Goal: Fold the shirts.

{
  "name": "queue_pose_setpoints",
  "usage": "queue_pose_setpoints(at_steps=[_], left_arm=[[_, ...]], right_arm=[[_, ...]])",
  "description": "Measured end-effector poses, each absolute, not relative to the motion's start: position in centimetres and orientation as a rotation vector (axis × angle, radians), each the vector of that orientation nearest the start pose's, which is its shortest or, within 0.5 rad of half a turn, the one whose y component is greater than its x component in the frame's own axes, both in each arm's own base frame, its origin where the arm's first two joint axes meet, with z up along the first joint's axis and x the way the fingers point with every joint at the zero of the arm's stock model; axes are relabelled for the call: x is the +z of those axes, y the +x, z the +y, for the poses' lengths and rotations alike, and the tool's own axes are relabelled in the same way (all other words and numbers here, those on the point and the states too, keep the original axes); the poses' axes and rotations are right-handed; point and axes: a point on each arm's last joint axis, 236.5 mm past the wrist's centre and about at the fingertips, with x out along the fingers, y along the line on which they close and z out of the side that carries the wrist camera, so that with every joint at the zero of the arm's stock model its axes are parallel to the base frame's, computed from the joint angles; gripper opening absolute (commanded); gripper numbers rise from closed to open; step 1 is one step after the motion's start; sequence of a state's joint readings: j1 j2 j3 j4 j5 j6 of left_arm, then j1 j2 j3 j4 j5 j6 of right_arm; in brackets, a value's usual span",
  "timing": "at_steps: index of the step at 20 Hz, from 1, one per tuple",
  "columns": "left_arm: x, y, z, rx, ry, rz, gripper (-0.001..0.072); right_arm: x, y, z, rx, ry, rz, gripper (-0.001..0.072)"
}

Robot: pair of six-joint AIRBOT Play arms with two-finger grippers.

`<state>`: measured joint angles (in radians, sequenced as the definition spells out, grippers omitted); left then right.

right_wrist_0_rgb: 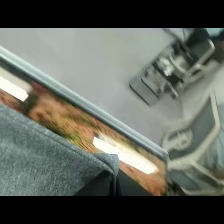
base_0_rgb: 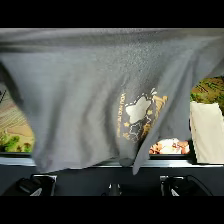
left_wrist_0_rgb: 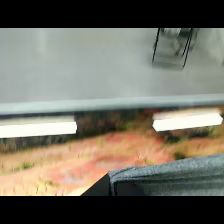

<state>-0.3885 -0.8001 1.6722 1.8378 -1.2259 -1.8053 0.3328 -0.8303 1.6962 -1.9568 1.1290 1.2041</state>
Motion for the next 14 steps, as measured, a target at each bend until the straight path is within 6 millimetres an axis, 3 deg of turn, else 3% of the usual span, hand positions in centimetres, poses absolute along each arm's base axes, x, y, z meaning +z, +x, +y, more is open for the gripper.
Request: queue_pose_setpoints(at_steps=[4,6,9,11,12,13,14], left_arm=[[27.5,36.9,-7.5,-0.059,0.078,0.606,0.0027],[21.4,39.5,-8.0,-0.034,0.098,0.738,0.0027],[12.8,41.7,-9.8,-0.042,0.086,0.937,0.0027],[8.0,42.1,-11.3,-0.064,0.051,1.055,0.0046],[6.0,42.1,-12.1,-0.075,0.029,1.106,0.0171],[4.4,42.1,-12.9,-0.089,0.000,1.150,0.0388],[3.4,42.1,-13.4,-0.097,-0.031,1.180,0.0534]], right_arm=[[34.9,43.7,4.9,0.014,-0.688,0.358,0.0023],[29.8,48.3,6.8,0.037,-0.659,0.429,0.0024],[21.2,51.8,9.6,0.101,-0.547,0.592,0.0024],[16.0,52.4,11.5,0.154,-0.466,0.708,0.0026],[14.0,52.5,12.2,0.175,-0.432,0.756,0.0081],[12.3,52.5,12.9,0.192,-0.405,0.797,0.0245],[11.4,52.5,13.1,0.200,-0.386,0.817,0.0425]])
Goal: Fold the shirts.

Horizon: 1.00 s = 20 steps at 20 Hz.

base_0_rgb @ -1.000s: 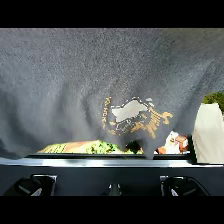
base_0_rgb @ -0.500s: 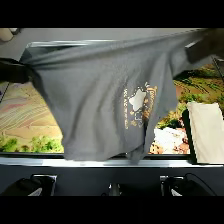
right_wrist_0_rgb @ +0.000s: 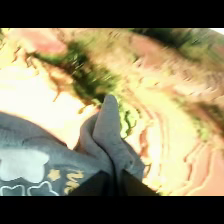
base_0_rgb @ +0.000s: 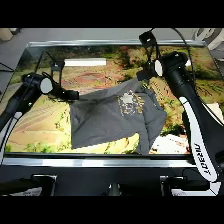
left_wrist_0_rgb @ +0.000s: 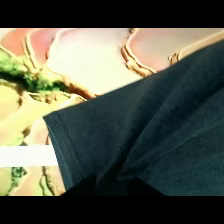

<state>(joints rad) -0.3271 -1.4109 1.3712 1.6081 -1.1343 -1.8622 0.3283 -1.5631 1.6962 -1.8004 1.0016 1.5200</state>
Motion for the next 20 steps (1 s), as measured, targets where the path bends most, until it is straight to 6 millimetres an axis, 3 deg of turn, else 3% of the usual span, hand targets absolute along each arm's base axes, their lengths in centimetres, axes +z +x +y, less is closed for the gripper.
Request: queue_pose_setpoints(at_steps=[1,2,4,6,8,10,12,13,16,20], left_arm=[[2.9,42.4,-13.5,-0.097,-0.057,1.197,0.0535],[2.9,42.8,-13.2,-0.094,-0.077,1.204,0.0535],[3.7,43.3,-11.1,-0.086,-0.085,1.221,0.0535],[4.0,42.5,-7.5,-0.047,-0.095,1.279,0.0531],[3.4,40.1,-4.1,-0.003,-0.123,1.372,0.0468],[1.7,36.2,-2.7,-0.003,-0.170,1.475,0.0477],[-0.9,31.4,-3.1,-0.043,-0.231,1.576,0.0487],[-2.2,29.0,-3.9,-0.075,-0.269,1.617,0.0527],[-6.0,23.7,-6.5,-0.149,-0.401,1.680,0.0533],[-8.6,20.8,-9.5,-0.208,-0.540,1.689,0.0533]], right_arm=[[10.9,52.6,12.9,0.202,-0.371,0.833,0.0545],[10.8,52.6,12.2,0.200,-0.371,0.843,0.0612],[11.5,52.1,9.3,0.189,-0.400,0.865,0.0607],[11.1,50.4,4.2,0.161,-0.431,0.968,0.0469],[9.1,47.0,-0.9,0.157,-0.398,1.136,0.0451],[5.8,42.5,-3.9,0.217,-0.290,1.326,0.0446],[2.9,38.5,-4.3,0.311,-0.159,1.452,0.0446],[1.6,36.8,-3.9,0.363,-0.098,1.495,0.0446],[-1.0,33.3,-2.2,0.485,0.020,1.570,0.0445],[-2.5,31.5,-1.3,0.535,0.076,1.599,0.0472]])
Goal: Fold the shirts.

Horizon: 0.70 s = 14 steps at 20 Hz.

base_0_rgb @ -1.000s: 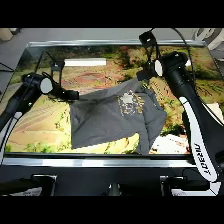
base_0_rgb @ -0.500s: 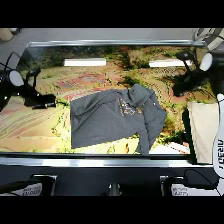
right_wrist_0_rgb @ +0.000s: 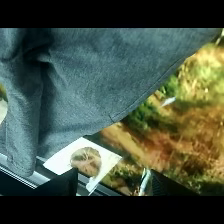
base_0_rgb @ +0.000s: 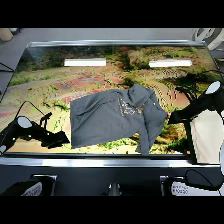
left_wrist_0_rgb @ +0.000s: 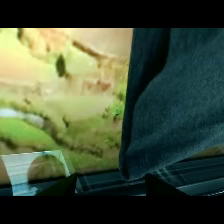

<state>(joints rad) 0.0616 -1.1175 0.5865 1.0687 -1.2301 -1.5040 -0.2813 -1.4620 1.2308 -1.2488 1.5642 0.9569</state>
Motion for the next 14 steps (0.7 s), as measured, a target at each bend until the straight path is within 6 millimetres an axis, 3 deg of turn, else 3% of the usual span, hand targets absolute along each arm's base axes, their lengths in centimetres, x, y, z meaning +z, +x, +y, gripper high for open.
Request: queue_pose_setpoints(at_steps=[1,6,7,8,10,11,12,14], left_arm=[[-8.8,20.8,-10.2,-0.220,-0.559,1.676,0.0533],[-9.5,20.5,-12.8,-0.269,-0.570,1.647,0.0524],[-9.7,20.8,-13.1,-0.265,-0.573,1.636,0.0490],[-9.8,20.9,-13.4,-0.262,-0.584,1.634,0.0397],[-10.2,21.2,-13.7,-0.245,-0.603,1.632,0.0338],[-10.4,21.4,-13.8,-0.234,-0.615,1.627,0.0093],[-10.6,21.7,-13.8,-0.223,-0.620,1.617,0.0028],[-10.6,22.3,-13.8,-0.211,-0.628,1.601,0.0027]], right_arm=[[-2.8,31.2,-1.4,0.537,0.078,1.608,0.0501],[-5.0,30.1,-1.7,0.513,0.082,1.637,0.0512],[-5.5,30.0,-1.6,0.510,0.089,1.636,0.0512],[-6.0,29.9,-1.4,0.506,0.098,1.632,0.0545],[-7.0,29.8,-0.8,0.504,0.130,1.619,0.0572],[-7.4,29.9,-0.4,0.506,0.150,1.607,0.0572],[-7.9,29.9,0.2,0.510,0.175,1.593,0.0571],[-8.8,30.2,1.2,0.509,0.231,1.559,0.0568]])
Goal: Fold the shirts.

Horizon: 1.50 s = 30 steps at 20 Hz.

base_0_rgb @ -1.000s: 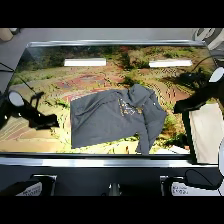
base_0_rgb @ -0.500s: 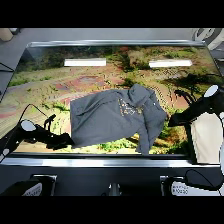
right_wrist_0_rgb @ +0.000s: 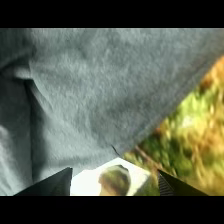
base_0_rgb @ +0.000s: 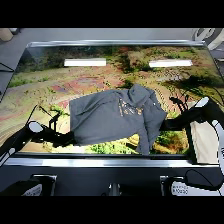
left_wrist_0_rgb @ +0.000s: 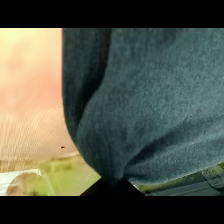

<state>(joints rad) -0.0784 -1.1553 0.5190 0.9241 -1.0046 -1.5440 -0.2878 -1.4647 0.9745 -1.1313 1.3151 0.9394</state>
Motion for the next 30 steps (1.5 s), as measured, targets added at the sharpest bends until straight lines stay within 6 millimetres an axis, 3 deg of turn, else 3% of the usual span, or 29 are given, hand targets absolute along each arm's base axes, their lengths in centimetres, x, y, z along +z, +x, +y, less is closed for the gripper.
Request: queue_pose_setpoints(at_steps=[3,4,7,10,12,13,14,16,18,20,21,22,23,24,26,28,30], left_arm=[[-9.7,23.4,-14.1,-0.235,-0.620,1.569,0.0027],[-9.3,23.8,-14.1,-0.244,-0.616,1.555,0.0027],[-7.7,25.5,-14.4,-0.277,-0.597,1.496,0.0026],[-5.2,27.6,-14.6,-0.313,-0.577,1.416,0.0025],[-2.0,29.7,-14.6,-0.344,-0.542,1.319,0.0024],[0.5,31.2,-14.4,-0.360,-0.506,1.245,0.0024],[3.5,32.7,-14.1,-0.375,-0.466,1.156,0.0024],[12.6,35.7,-13.2,-0.395,-0.372,0.907,0.0025],[25.6,36.8,-12.1,-0.403,-0.297,0.567,0.0025],[39.1,34.3,-10.8,-0.403,-0.265,0.214,0.0025],[44.6,31.9,-10.2,-0.402,-0.263,0.066,0.0025],[49.3,29.1,-9.6,-0.404,-0.269,-0.068,0.0025],[52.6,26.6,-9.1,-0.405,-0.273,-0.167,0.0025],[55.1,24.3,-8.6,-0.405,-0.275,-0.247,0.0025],[57.5,21.5,-8.2,-0.409,-0.279,-0.325,0.0025],[57.8,20.8,-8.0,-0.404,-0.266,-0.326,0.0025],[57.2,21.1,-7.9,-0.387,-0.246,-0.299,0.0025]], right_arm=[[-9.7,30.6,2.7,0.515,0.311,1.520,0.0503],[-9.8,30.6,3.1,0.519,0.338,1.512,0.0409],[-10.6,31.0,3.4,0.507,0.365,1.495,0.0024],[-10.2,31.5,3.7,0.521,0.367,1.469,0.0020],[-7.9,33.2,3.4,0.549,0.304,1.385,0.0020],[-5.8,34.5,3.0,0.558,0.247,1.319,0.0020],[-2.9,36.3,2.5,0.551,0.186,1.227,0.0021],[6.3,40.0,1.0,0.492,0.019,0.970,0.0021],[19.5,41.7,-0.4,0.375,-0.173,0.635,0.0021],[34.5,38.8,-1.3,0.208,-0.350,0.267,0.0021],[41.5,35.4,-1.2,0.121,-0.424,0.084,0.0021],[46.9,31.6,-1.1,0.043,-0.478,-0.066,0.0021],[51.4,27.3,-0.7,-0.029,-0.522,-0.199,0.0021],[54.2,23.8,-0.3,-0.078,-0.543,-0.291,0.0021],[56.6,19.0,0.4,-0.135,-0.570,-0.375,0.0021],[57.1,16.9,0.5,-0.162,-0.586,-0.389,0.0021],[56.8,16.8,0.0,-0.182,-0.599,-0.364,0.0021]])
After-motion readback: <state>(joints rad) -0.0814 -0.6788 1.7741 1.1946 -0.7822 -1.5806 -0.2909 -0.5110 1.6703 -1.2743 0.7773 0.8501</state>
